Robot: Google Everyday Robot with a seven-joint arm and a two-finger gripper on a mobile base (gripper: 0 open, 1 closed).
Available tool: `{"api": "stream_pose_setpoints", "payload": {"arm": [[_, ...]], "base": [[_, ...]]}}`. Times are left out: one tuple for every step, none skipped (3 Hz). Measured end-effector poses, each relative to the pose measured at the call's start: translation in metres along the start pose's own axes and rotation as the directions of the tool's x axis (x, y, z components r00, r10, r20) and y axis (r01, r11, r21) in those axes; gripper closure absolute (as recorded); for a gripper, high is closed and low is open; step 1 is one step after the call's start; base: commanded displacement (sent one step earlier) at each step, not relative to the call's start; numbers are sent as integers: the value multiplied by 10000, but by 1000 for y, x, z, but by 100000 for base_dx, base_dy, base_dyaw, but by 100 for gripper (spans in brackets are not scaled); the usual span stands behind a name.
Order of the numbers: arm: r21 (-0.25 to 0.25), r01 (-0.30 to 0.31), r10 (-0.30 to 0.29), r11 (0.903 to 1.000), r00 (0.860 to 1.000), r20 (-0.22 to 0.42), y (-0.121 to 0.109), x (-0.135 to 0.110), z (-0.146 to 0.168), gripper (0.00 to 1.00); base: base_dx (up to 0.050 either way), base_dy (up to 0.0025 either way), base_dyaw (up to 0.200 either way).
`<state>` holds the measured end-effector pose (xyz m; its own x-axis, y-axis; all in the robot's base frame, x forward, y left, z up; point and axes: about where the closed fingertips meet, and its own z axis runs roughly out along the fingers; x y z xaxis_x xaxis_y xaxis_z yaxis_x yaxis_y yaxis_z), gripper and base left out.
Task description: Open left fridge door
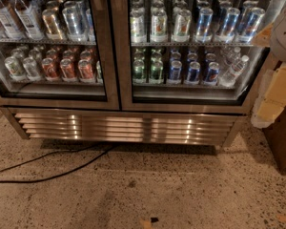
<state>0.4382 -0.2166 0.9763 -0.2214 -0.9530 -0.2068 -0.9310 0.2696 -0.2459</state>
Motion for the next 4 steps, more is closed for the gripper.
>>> {"api": "stream_pose_setpoints", "payload": {"arm": [[-8,-3,3,10000,10000,4,0,0,0,0],[-368,-121,127,9992,9998,159,0,-4,12,0],[-1398,136,-13,9901,9961,878,4,-31,56,0],[-2266,835,-434,9704,9834,1764,17,-82,88,0]], "base": [[0,0,0],[0,0,0],[0,0,0],[0,0,0]]}}
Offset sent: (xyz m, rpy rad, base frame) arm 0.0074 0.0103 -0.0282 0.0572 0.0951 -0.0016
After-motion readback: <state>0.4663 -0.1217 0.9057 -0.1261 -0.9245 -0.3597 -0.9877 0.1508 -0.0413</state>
